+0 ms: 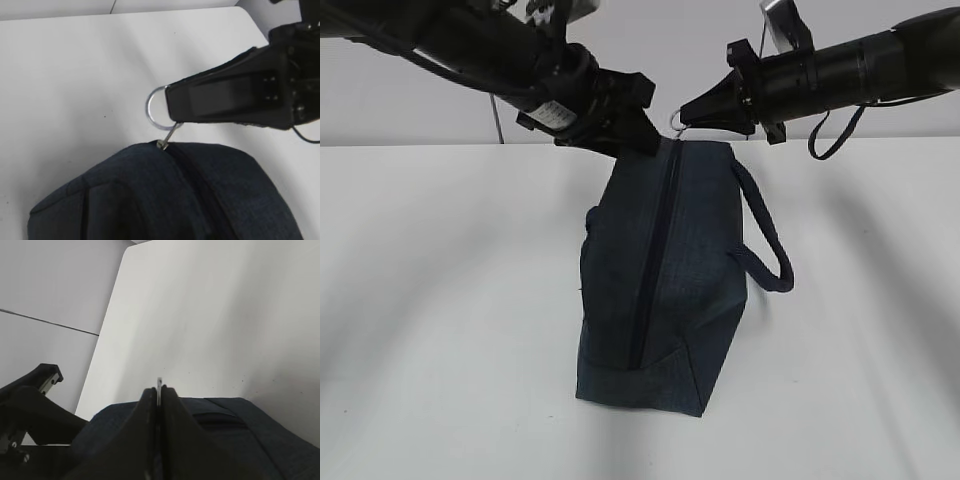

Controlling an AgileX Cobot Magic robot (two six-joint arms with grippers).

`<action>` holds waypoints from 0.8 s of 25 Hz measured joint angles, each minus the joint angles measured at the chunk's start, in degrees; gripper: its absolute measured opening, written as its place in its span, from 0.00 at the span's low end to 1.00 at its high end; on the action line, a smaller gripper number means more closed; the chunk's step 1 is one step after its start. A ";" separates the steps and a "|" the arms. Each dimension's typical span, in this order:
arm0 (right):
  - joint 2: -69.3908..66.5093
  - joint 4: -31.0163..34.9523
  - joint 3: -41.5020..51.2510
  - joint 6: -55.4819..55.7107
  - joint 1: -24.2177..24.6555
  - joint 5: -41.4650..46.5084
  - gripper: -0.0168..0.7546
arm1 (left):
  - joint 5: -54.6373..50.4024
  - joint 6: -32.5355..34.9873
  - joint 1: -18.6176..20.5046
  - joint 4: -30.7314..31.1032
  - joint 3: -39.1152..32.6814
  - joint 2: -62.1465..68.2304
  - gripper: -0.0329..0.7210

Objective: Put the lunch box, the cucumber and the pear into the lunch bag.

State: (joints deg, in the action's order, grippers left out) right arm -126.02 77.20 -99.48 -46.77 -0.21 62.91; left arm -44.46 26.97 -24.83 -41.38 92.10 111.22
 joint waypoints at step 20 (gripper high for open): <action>0.00 -0.23 0.00 -0.69 0.04 -4.82 0.03 | -3.38 -0.55 0.00 2.54 0.26 -0.29 0.06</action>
State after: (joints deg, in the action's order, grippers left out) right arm -126.02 76.96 -99.48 -47.46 -0.17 58.08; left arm -47.84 26.42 -24.83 -38.84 92.37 110.93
